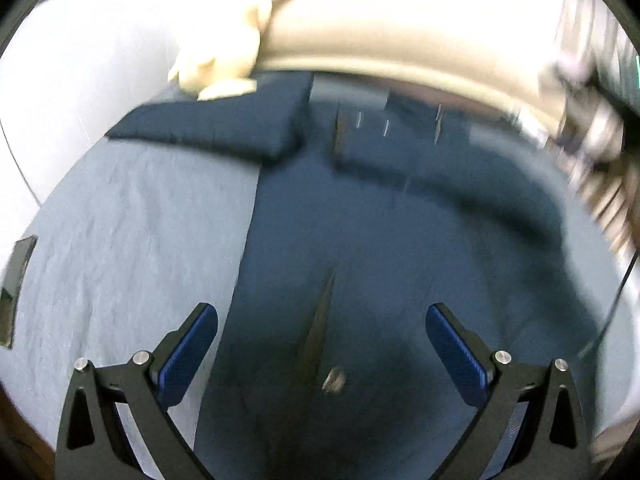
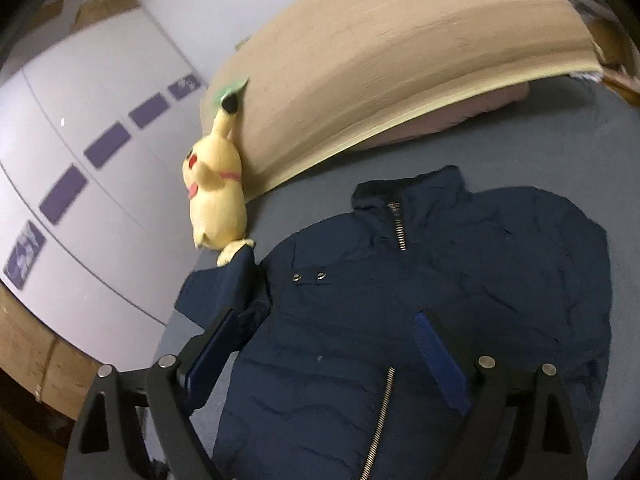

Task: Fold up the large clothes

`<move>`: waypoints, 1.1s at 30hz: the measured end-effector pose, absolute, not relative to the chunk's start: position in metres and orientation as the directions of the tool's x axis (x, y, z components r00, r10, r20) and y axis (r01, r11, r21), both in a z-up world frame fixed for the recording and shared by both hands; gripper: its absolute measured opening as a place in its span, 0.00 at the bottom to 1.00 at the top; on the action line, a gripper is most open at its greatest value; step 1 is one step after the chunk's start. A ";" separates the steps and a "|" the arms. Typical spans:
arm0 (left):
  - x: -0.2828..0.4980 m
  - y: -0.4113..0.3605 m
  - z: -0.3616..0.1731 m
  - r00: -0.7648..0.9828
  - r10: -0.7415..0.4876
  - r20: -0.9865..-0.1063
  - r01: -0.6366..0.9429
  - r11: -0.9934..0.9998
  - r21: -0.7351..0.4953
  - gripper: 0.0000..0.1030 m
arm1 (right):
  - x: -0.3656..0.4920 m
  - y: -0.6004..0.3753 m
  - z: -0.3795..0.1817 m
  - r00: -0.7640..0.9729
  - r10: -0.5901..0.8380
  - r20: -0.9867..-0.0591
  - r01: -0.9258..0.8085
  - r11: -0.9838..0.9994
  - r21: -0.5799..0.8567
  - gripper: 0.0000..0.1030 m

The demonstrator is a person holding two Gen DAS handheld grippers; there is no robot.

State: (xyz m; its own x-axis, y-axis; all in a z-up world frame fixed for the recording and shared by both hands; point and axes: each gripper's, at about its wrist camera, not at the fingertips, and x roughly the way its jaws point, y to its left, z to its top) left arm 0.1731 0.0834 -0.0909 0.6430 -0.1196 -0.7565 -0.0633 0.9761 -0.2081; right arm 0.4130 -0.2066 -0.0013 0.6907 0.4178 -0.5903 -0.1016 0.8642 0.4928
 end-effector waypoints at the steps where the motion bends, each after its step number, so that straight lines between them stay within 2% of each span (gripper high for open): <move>1: 0.180 0.086 -0.082 0.655 -0.151 -0.740 -0.052 0.968 -0.244 1.00 | 0.406 -0.219 -0.005 0.693 0.417 -0.588 -0.084 0.857 0.508 0.89; 7: 0.266 0.090 -0.069 0.628 -0.331 -0.704 -0.041 0.890 -0.454 1.00 | 0.357 -0.309 -0.041 0.699 0.441 -0.563 0.042 0.761 0.648 0.89; 9: 0.302 0.082 -0.081 0.592 -0.344 -0.729 -0.058 0.884 -0.464 1.00 | 0.342 -0.332 -0.055 0.703 0.449 -0.552 0.074 0.725 0.684 0.89; 14: 0.353 0.068 -0.112 0.539 -0.259 -0.801 -0.114 0.921 -0.374 1.00 | 0.318 -0.391 -0.077 0.735 0.412 -0.539 0.159 0.668 0.727 0.89; 16: 0.366 0.066 -0.126 0.498 -0.272 -0.823 -0.128 0.916 -0.381 0.90 | 0.318 -0.419 -0.087 0.749 0.377 -0.545 0.207 0.649 0.732 0.89; 18: 0.378 0.065 -0.141 0.446 -0.228 -0.866 -0.165 0.930 -0.329 0.36 | 0.324 -0.442 -0.098 0.756 0.363 -0.545 0.250 0.609 0.753 0.89; 19: 0.383 0.066 -0.149 0.419 -0.188 -0.889 -0.191 0.938 -0.289 0.30 | 0.330 -0.451 -0.104 0.756 0.367 -0.543 0.262 0.589 0.764 0.89; 21: 0.382 0.069 -0.151 0.433 -0.189 -0.881 -0.196 0.934 -0.297 0.16 | 0.344 -0.462 -0.111 0.746 0.381 -0.546 0.271 0.575 0.772 0.89; 23: 0.374 0.065 -0.139 0.475 -0.169 -0.864 -0.156 0.949 -0.272 0.10 | 0.363 -0.470 -0.116 0.734 0.383 -0.561 0.282 0.580 0.765 0.89; 27: 0.336 0.070 -0.106 0.631 -0.090 -0.770 -0.139 0.964 -0.227 0.09 | 0.401 -0.483 -0.119 0.731 0.407 -0.547 0.269 0.565 0.780 0.89; 31: 0.334 0.072 -0.143 0.565 -0.077 -0.822 -0.157 0.967 -0.199 0.09 | 0.450 -0.483 -0.127 0.701 0.457 -0.547 0.266 0.544 0.796 0.89; 33: 0.329 0.074 -0.153 0.559 -0.085 -0.825 -0.161 0.965 -0.208 0.09 | 0.469 -0.471 -0.132 0.660 0.474 -0.583 0.266 0.578 0.771 0.88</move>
State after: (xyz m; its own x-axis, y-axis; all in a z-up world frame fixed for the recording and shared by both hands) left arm 0.3295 0.0740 -0.1525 0.5590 -0.0847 -0.8248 -0.1611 0.9647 -0.2083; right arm 0.4691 -0.4708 -0.1321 0.6598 0.4743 -0.5829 0.2655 0.5784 0.7713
